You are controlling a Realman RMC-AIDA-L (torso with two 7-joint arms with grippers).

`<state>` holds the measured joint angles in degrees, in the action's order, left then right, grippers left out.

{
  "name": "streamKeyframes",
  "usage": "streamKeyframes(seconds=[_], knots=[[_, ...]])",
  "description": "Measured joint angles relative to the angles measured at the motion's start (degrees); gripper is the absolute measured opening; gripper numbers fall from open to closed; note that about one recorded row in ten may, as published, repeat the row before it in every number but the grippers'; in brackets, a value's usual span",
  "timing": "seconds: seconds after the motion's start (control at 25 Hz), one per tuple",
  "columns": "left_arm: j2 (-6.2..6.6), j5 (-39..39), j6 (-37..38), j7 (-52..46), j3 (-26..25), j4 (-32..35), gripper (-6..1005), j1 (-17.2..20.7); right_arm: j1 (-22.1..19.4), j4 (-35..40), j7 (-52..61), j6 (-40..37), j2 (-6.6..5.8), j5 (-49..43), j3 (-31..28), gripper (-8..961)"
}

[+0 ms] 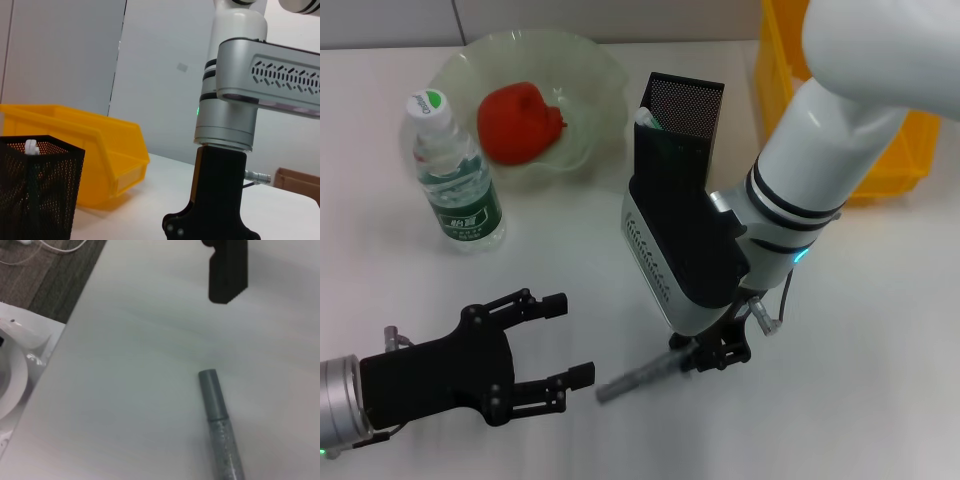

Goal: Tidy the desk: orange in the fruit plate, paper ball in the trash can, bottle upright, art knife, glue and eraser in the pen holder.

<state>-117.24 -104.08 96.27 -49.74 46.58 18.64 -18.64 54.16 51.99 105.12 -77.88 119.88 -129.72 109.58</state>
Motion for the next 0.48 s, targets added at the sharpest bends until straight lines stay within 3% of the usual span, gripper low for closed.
streamKeyframes(seconds=[0.48], knots=[[0.18, 0.04, -0.03, -0.71, -0.02, 0.0, 847, 0.05, -0.45, 0.61, -0.02, 0.29, 0.0, 0.07, -0.84, 166]])
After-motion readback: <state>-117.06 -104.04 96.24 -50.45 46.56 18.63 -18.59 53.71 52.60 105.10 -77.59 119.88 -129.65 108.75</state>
